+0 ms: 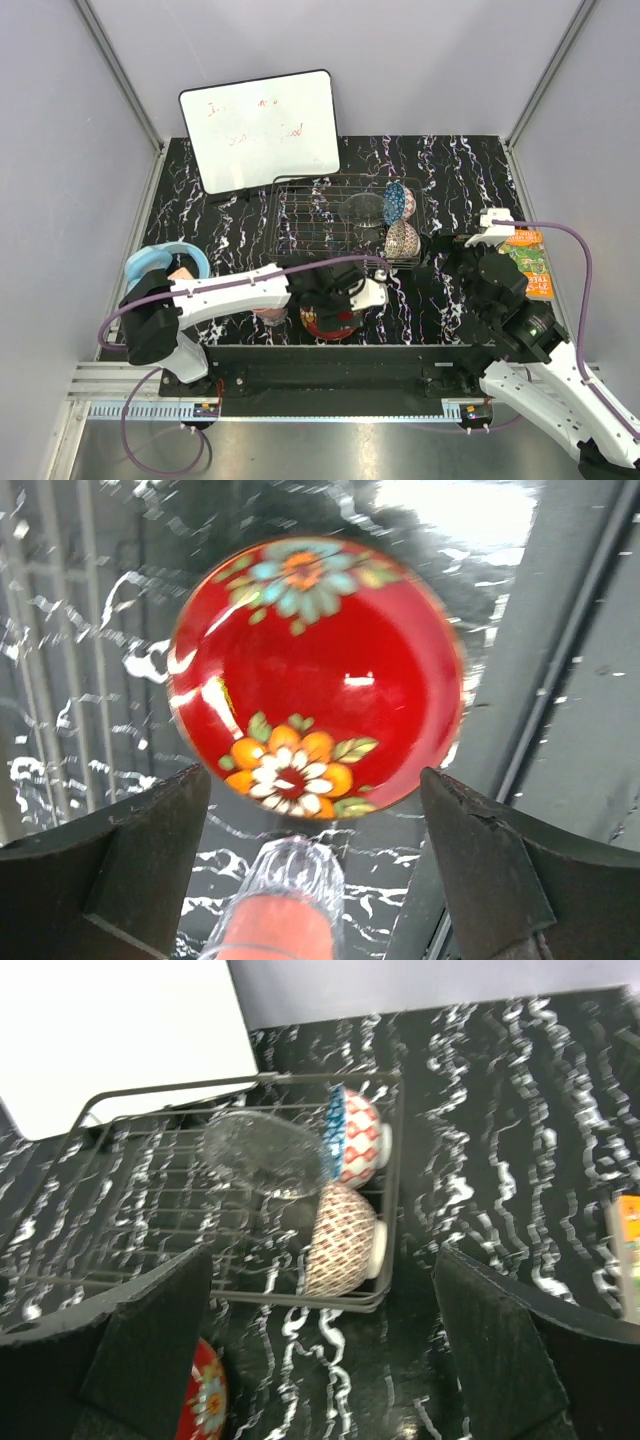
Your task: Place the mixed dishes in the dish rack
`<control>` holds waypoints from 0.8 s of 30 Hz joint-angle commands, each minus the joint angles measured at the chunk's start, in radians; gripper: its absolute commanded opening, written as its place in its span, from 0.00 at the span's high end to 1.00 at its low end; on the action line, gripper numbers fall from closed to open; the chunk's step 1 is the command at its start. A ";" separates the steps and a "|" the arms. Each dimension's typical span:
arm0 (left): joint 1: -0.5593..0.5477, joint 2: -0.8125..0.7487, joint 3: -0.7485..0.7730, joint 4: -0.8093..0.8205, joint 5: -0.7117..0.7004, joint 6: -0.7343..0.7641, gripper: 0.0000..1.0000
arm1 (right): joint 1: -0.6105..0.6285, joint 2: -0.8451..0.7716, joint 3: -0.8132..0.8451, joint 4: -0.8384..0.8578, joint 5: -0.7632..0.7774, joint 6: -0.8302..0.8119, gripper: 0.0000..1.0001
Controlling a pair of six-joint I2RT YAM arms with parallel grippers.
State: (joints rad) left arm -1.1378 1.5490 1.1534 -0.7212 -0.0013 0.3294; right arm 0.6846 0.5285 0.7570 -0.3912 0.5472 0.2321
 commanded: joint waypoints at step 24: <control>0.466 -0.426 0.135 -0.133 -0.005 0.008 0.07 | 0.081 0.441 -0.295 0.199 -0.748 0.681 0.13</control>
State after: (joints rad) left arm -0.7021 1.1339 1.3045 -0.8497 -0.0017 0.3466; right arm 0.7498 0.8948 0.4637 -0.3389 -0.1253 0.8761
